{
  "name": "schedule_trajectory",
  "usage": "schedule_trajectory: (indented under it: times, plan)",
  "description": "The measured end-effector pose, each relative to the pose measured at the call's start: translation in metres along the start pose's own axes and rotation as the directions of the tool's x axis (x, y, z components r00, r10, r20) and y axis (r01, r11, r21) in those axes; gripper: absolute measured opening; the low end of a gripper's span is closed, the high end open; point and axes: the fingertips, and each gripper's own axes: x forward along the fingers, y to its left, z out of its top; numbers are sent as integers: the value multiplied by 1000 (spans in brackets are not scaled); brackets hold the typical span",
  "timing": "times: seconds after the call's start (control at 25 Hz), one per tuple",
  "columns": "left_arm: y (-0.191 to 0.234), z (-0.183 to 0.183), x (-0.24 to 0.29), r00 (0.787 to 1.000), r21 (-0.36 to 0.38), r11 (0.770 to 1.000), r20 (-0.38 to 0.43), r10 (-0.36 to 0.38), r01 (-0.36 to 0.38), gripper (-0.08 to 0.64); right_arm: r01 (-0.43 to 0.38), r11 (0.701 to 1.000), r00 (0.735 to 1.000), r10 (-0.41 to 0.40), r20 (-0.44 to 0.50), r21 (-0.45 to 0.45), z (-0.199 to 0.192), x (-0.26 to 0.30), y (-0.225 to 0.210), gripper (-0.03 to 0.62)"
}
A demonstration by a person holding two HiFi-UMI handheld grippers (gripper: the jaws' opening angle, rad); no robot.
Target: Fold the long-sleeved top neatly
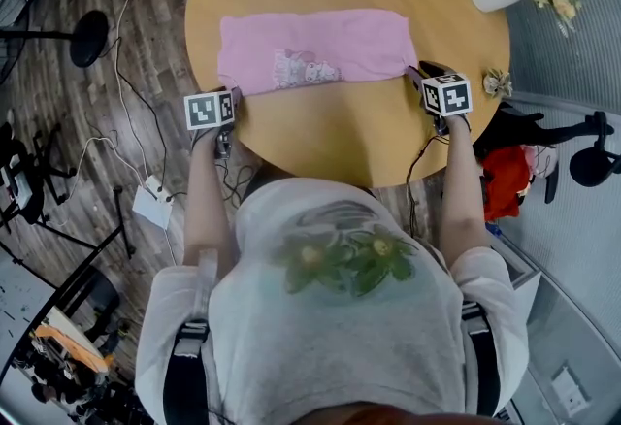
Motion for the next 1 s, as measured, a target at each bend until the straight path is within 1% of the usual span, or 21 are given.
schedule_trajectory:
  times: [0.04, 0.12, 0.16, 0.2, 0.28, 0.4, 0.44, 0.48, 0.56, 0.64, 0.76, 0.88, 0.96, 1.0]
  plan:
    - [4, -3, 1, 999, 13, 999, -13, 35, -35, 121, 11, 1000, 1000, -11, -12, 6, -1, 9, 1, 144]
    - [10, -7, 2, 997, 40, 997, -23, 74, -73, 109, 49, 998, 994, -46, -100, 26, -16, 28, 0, 138]
    - [12, -7, 2, 997, 42, 996, -19, 74, -73, 107, 74, 997, 987, -69, -142, 32, -24, 35, -2, 140]
    - [13, -7, 3, 998, 35, 997, -15, 67, -67, 106, 96, 995, 983, -89, -162, 34, -29, 39, -5, 141]
    - [13, -7, 3, 999, 22, 998, -13, 52, -52, 100, 124, 992, 981, -117, -158, 36, -32, 39, -10, 144]
    - [14, -6, 3, 999, 55, 998, -21, 33, -32, 95, 176, 984, 969, -168, -180, 28, -37, 32, -22, 153]
    - [14, -6, 3, 999, 73, 997, -26, 25, -23, 92, 185, 982, 965, -175, -195, 35, -41, 30, -26, 153]
    - [15, -6, 3, 999, 85, 996, -31, 15, -13, 85, 180, 982, 964, -166, -210, 53, -45, 28, -28, 152]
    - [16, -6, 3, 999, 94, 996, -42, -5, 9, 75, 138, 985, 966, -112, -232, 101, -54, 24, -26, 153]
    - [16, -5, 3, 999, 97, 995, -44, -16, 20, 75, 116, 986, 970, -86, -227, 121, -58, 17, -23, 163]
    - [10, -1, 0, 999, 111, 993, -26, -41, 44, 75, 133, 984, 977, -110, -185, 115, -53, 5, -19, 172]
    - [-4, 3, -7, 993, 96, 988, 1, -119, 118, 84, 131, 987, 985, -118, -129, 93, -40, -2, -2, 173]
    - [-19, 2, -11, 982, 59, 981, 11, -188, 187, 118, 115, 991, 989, -107, -98, 75, -32, -3, 15, 175]
    - [-28, 0, -10, 975, 33, 975, 12, -222, 222, 149, 106, 992, 991, -100, -87, 68, -30, -2, 23, 175]
